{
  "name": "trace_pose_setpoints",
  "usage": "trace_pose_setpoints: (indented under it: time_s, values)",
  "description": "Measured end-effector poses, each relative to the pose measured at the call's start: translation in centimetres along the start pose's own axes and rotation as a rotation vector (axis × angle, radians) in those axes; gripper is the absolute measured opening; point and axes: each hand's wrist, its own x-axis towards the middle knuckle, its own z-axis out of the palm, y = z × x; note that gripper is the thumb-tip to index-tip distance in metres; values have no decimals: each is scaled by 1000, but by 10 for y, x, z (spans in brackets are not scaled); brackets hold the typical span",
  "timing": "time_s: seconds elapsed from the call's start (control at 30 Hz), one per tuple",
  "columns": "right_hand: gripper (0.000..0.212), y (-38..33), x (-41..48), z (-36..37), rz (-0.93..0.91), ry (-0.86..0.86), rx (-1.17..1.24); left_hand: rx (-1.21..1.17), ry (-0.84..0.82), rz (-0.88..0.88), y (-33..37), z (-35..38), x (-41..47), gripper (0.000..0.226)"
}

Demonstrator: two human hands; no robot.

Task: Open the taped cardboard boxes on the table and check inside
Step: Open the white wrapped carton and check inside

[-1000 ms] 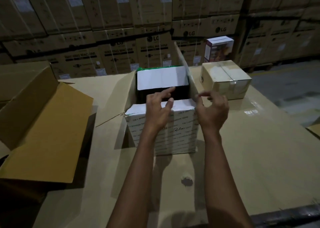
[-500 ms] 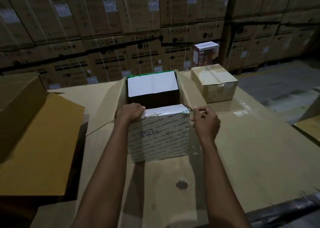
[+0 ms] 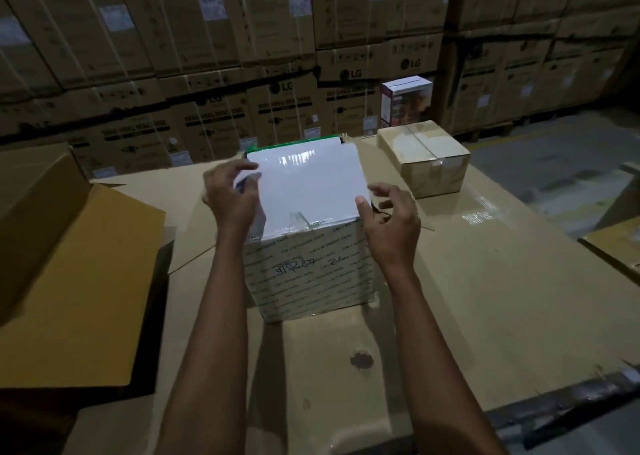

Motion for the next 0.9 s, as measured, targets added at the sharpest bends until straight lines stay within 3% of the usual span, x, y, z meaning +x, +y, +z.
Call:
trace_pose_setpoints:
  time_s: [0.1, 0.2, 0.33, 0.43, 0.5, 0.57, 0.73, 0.9]
  values:
    - [33, -5, 8, -4, 76, 39, 114, -475, 235, -29, 31, -28, -13, 19]
    - [29, -11, 16, -12, 177, 21, 349, -839, 367, -102, 49, -58, -33, 21]
    - [46, -6, 21, -26, 310, -42, 593, -1169, 282, -322, 39, -90, -64, 20]
    - [43, 10, 24, -35, 371, -222, 609, -1082, -17, -425, 22, -98, -80, 36]
    - [30, 19, 24, -37, 376, -340, 523, -895, -242, -435, 17, -94, -89, 30]
    - [21, 22, 20, -34, 371, -421, 398, -709, -353, -488, 13, -85, -95, 23]
    - [10, 18, 15, -25, 306, -355, 179, -401, -335, -556, 14, -68, -90, 7]
    - [9, -21, 23, -12, 85, -279, 119, -386, -214, -388, 35, -66, -40, 5]
